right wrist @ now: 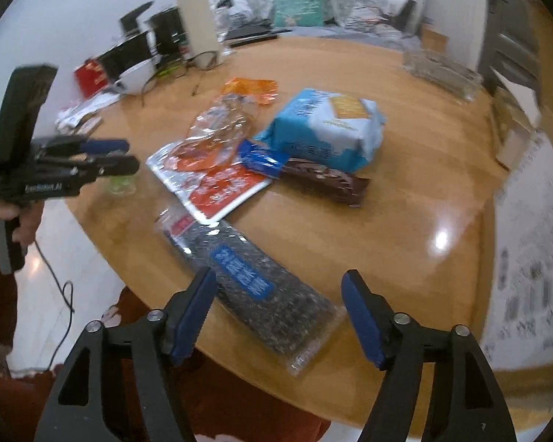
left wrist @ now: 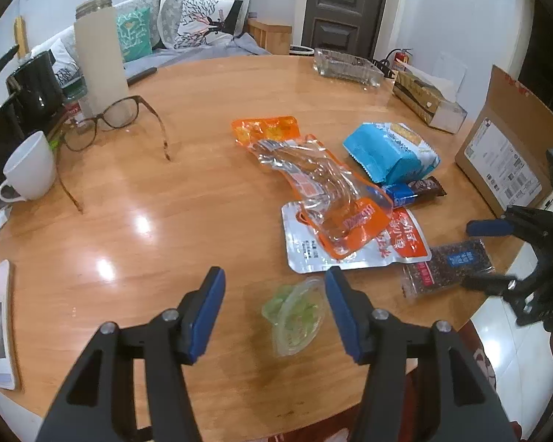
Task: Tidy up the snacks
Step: 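Grasp the clear jelly cup with the left tool while the right tool grasps the dark sesame brittle bar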
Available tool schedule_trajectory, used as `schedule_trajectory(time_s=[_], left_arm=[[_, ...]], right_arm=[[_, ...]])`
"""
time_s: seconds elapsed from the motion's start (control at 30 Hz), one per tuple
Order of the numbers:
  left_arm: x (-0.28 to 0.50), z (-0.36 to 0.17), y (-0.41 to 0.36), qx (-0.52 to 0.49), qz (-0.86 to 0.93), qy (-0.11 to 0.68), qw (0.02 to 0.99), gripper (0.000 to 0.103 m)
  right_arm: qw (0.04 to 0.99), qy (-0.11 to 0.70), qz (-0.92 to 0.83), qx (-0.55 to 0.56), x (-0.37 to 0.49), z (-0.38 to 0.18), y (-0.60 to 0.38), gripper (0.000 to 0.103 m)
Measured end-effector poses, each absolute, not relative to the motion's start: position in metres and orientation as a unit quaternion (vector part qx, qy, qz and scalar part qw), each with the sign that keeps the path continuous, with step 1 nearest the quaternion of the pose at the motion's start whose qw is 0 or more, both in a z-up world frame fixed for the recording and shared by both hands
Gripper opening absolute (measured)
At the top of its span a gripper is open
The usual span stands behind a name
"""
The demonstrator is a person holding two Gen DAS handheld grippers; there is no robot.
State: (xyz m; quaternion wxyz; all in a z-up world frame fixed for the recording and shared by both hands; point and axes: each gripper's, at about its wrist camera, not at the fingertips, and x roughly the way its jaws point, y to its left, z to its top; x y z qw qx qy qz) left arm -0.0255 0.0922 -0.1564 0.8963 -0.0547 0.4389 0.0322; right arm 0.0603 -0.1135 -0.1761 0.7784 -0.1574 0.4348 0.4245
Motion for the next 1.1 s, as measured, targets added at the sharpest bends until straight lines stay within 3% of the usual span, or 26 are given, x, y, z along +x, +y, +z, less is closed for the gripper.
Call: schedule_trajectory(time_s=[0.23, 0.3, 0.33, 0.37, 0.53, 0.77, 1.1], left_arm=[[-0.045, -0.146, 0.086, -0.038, 0.011, 0.420, 0.907, 0.047], [-0.050, -0.143, 0.081, -0.029, 0.006, 0.412, 0.911, 0.047], [-0.051, -0.142, 0.079, -0.023, 0.003, 0.409, 0.912, 0.046], [-0.052, -0.142, 0.075, -0.015, 0.000, 0.410, 0.912, 0.044], [-0.048, -0.154, 0.069, 0.004, 0.004, 0.427, 0.904, 0.043], [-0.037, -0.166, 0.088, -0.052, -0.001, 0.438, 0.898, 0.026], [-0.022, -0.165, 0.132, -0.153, 0.003, 0.433, 0.888, 0.024]], right_arm=[[0.763, 0.389, 0.463, -0.228, 0.043, -0.182, -0.090, 0.074], [0.766, 0.391, 0.459, -0.222, 0.044, -0.183, -0.089, 0.070], [0.770, 0.391, 0.454, -0.218, 0.045, -0.182, -0.089, 0.060], [0.773, 0.391, 0.451, -0.217, 0.046, -0.181, -0.090, 0.058], [0.781, 0.395, 0.434, -0.213, 0.046, -0.180, -0.096, 0.053], [0.802, 0.421, 0.379, -0.191, 0.051, -0.179, -0.117, 0.052], [0.825, 0.433, 0.320, -0.174, 0.060, -0.178, -0.134, 0.051]])
